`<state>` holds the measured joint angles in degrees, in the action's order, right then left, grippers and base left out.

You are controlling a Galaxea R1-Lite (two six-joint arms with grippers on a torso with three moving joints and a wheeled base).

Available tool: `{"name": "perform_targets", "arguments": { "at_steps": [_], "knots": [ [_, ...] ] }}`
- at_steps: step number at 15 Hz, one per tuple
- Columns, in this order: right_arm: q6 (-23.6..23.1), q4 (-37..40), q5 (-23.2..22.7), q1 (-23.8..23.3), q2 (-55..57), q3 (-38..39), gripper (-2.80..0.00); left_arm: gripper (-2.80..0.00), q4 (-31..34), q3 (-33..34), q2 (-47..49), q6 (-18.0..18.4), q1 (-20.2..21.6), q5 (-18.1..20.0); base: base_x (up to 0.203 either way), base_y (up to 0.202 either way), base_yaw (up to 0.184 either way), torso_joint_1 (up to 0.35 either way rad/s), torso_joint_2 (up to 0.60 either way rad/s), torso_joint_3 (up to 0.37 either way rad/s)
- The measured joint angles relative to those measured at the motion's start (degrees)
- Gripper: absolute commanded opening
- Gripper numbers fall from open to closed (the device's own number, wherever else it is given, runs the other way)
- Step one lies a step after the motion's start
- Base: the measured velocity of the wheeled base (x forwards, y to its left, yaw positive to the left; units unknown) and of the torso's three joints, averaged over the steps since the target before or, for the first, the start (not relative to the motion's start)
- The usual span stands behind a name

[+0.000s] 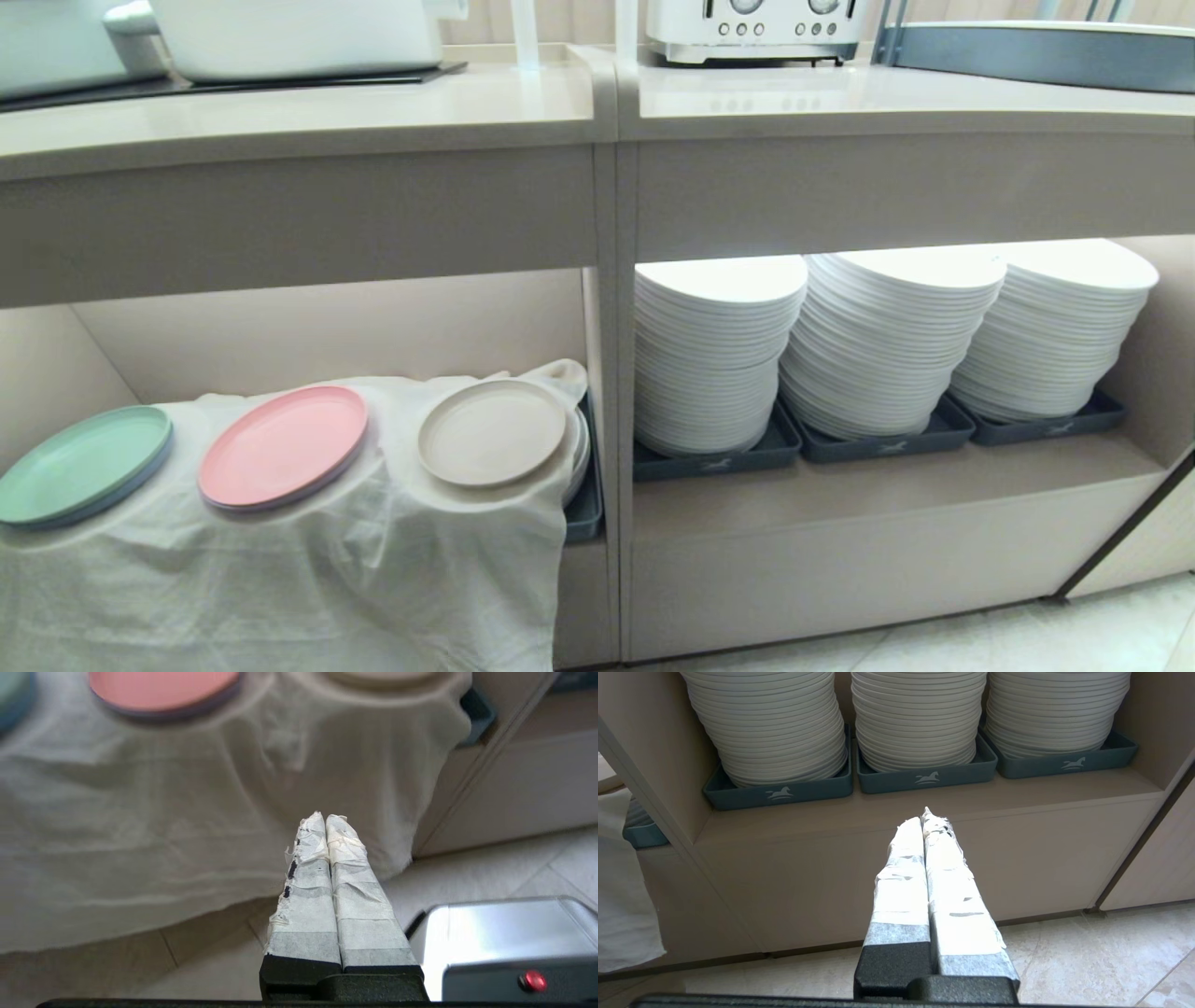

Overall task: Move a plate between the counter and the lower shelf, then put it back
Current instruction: Pick up the plate in the cupboard

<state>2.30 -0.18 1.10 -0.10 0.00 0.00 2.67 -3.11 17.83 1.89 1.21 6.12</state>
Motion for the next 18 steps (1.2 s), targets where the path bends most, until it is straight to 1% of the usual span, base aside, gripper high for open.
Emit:
{"name": "perform_targets", "arguments": {
  "at_steps": [1, 2, 3, 7, 9, 14, 15, 16, 18],
  "knots": [
    [0.0, 0.0, 0.0, 0.0, 0.0, 0.0, -2.80, -2.80, -0.1, 0.2, -2.2, 0.2, 0.0, -1.4, 0.000, 0.000, 0.000, 0.000, 0.00, 0.000],
    [0.0, 0.0, 0.0, 0.0, 0.0, 0.0, -2.80, -2.80, -0.1, 1.0, -3.8, 0.2, -0.1, -4.0, 0.000, 0.000, 0.000, 0.000, 0.00, 0.000],
    [0.0, 0.0, 0.0, 0.0, 0.0, 0.0, -2.80, -2.80, -0.4, 1.4, -5.3, 0.0, -0.2, -5.9, 0.000, 0.000, 0.000, 0.000, 0.00, 0.000],
    [0.0, 0.0, 0.0, 0.0, 0.0, 0.0, -2.80, -2.80, -0.5, 2.1, -12.8, -0.2, -0.8, -4.9, 0.000, 0.000, 0.000, 0.000, 0.00, 0.000],
    [0.0, 0.0, 0.0, 0.0, 0.0, 0.0, -2.80, -2.80, -1.7, 2.4, -15.7, -0.2, -1.0, -4.9, 0.000, 0.000, 0.000, 0.000, 0.00, 0.000],
    [0.0, 0.0, 0.0, 0.0, 0.0, 0.0, -2.80, -2.80, -1.8, 2.6, -17.6, 0.2, -1.1, -4.7, 0.000, 0.000, 0.000, 0.000, 0.00, 0.000],
    [0.0, 0.0, 0.0, 0.0, 0.0, 0.0, -2.80, -2.80, -1.6, 2.6, -17.7, 0.8, -1.1, -4.6, 0.000, 0.000, 0.000, 0.000, 0.00, 0.000],
    [0.0, 0.0, 0.0, 0.0, 0.0, 0.0, -2.80, -2.80, -1.6, 2.6, -17.7, 2.3, -1.1, -4.2, 0.000, 0.000, 0.000, 0.000, 0.00, 0.000],
    [0.0, 0.0, 0.0, 0.0, 0.0, 0.0, -2.80, -2.80, -1.7, 2.6, -17.8, 3.0, -1.1, -4.3, 0.000, 0.000, 0.000, 0.000, 0.00, 0.000]
  ]
}}
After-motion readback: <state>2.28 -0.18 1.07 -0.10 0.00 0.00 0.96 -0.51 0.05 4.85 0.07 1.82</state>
